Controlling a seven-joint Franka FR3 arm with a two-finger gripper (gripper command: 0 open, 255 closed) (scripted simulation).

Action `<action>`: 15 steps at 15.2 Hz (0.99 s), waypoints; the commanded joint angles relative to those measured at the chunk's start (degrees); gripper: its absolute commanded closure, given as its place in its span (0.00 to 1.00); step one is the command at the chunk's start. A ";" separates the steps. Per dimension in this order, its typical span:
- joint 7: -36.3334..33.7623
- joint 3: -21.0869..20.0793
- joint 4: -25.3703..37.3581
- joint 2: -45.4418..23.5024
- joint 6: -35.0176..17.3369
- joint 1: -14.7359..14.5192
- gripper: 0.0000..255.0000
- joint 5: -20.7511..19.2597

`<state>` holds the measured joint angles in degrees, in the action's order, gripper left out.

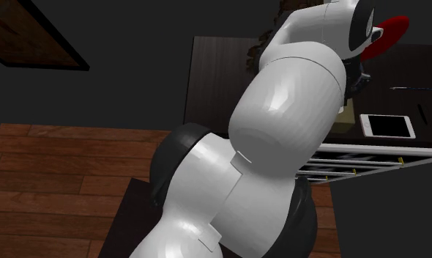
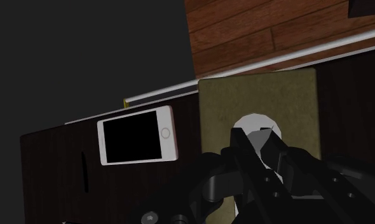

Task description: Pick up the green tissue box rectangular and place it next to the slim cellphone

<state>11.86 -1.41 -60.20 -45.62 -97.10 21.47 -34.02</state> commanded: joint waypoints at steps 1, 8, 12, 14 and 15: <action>-0.02 -0.10 0.00 -0.18 -0.07 -0.09 1.00 0.06; -0.07 -0.12 -0.26 0.00 -0.14 -0.07 0.00 0.04; 1.39 -0.27 6.87 -1.45 5.67 -2.03 0.00 0.48; 1.88 -0.26 9.22 -2.11 7.37 -2.59 0.00 0.57; 1.88 -0.26 9.22 -2.11 7.37 -2.59 0.00 0.57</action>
<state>13.69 -1.64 -51.30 -47.83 -90.26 19.09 -33.47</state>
